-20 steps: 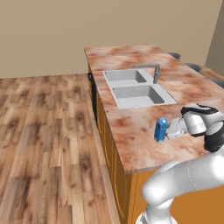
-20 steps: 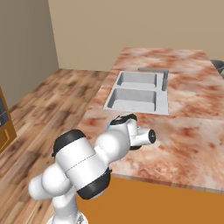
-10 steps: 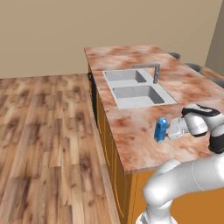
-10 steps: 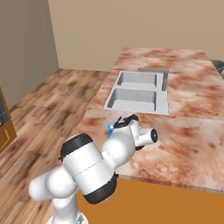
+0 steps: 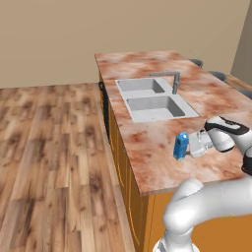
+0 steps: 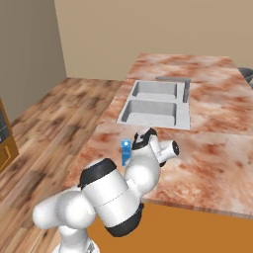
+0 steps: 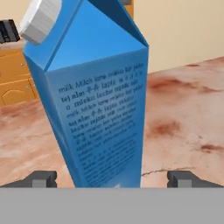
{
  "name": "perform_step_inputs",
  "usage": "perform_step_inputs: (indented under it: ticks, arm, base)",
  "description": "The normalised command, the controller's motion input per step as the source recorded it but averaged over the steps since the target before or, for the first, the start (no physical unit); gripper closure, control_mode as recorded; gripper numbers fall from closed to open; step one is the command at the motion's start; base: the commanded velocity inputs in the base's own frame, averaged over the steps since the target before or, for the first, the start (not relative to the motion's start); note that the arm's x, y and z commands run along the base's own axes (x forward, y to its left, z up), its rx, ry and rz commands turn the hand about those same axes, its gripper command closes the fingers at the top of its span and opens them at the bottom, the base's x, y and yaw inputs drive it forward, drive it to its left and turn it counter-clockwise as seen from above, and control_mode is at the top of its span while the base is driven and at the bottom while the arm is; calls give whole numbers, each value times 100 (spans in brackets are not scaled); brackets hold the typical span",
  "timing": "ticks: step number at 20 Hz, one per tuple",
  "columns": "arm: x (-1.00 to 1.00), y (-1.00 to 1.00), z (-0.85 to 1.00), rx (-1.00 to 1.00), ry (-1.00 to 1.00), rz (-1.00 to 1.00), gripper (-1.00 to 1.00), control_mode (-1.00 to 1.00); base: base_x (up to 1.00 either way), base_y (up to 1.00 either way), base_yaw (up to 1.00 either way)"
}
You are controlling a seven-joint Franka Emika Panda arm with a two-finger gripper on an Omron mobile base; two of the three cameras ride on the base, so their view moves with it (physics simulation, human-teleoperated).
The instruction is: Pick the milk from the counter and place it in the open cabinet.
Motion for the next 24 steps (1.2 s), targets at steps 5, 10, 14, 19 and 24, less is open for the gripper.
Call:
perform_step_inputs:
  ticks: [5,10,14,19,24]
  arm:
    - [0,0,0,0,0,16,-100,-100]
    - [10,0,0,0,0,3,-100,-100]
    - [15,0,0,0,0,0,-100,-100]
    - [9,0,-1,0,0,0,-100,-100]
    - [0,1,-8,0,0,0,-100,-100]
  base:
    - [0,0,0]
    - [0,0,0]
    - [0,0,0]
    - [0,0,0]
    - [0,0,0]
